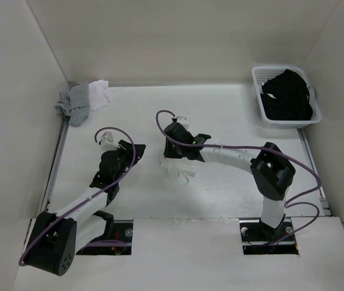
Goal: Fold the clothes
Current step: Fold the tank top
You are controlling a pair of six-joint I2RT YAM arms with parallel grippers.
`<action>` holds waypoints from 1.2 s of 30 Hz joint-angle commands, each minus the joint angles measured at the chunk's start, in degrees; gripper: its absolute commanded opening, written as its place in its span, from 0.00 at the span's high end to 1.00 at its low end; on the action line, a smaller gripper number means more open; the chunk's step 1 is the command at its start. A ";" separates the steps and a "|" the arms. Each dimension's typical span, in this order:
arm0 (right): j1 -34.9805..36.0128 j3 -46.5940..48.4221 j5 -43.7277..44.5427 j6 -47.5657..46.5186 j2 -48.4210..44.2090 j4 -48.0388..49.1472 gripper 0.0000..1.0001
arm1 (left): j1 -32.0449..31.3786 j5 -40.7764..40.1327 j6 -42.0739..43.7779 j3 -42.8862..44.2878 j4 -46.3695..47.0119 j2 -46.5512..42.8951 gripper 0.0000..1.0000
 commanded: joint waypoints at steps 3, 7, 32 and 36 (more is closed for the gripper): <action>0.72 -1.80 -4.22 3.24 -4.24 8.44 0.64 | -1.24 0.71 0.12 1.68 0.73 -1.01 0.64; -0.68 -11.29 -3.09 2.10 -14.17 14.08 0.61 | -6.67 -1.22 0.38 5.80 1.34 3.20 0.64; -16.51 -41.11 -11.43 4.56 -10.93 43.89 0.94 | -15.04 -0.35 0.91 9.07 15.05 29.60 0.59; -16.51 -41.02 -11.87 3.94 -17.42 42.22 0.76 | -15.66 -0.78 1.87 8.71 13.39 22.22 0.54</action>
